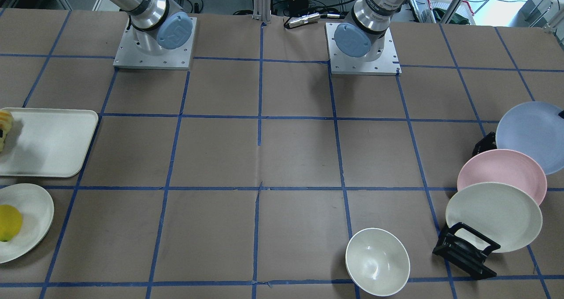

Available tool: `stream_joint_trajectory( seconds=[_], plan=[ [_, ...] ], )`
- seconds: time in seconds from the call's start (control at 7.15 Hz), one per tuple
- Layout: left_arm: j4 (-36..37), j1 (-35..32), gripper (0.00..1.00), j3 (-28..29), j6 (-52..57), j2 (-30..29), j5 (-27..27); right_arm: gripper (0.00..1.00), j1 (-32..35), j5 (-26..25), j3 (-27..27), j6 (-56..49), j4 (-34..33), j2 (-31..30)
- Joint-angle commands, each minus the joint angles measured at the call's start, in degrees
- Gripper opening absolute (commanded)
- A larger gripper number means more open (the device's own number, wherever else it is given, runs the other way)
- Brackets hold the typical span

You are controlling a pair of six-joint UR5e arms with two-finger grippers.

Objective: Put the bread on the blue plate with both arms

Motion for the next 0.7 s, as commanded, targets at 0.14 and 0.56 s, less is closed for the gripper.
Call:
stream_joint_trajectory(
  seconds=[0.14,0.56],
  plan=[
    [-8.88,4.34,0.00,5.69,1.23,3.16,5.42,0.00,4.49,1.76,-0.15,2.86,4.75,-9.14],
    [-28.08,1.65,0.00,12.10,0.54,10.09,-3.30,0.00,13.26,6.50,-0.06,12.84,12.12,-19.59]
  ],
)
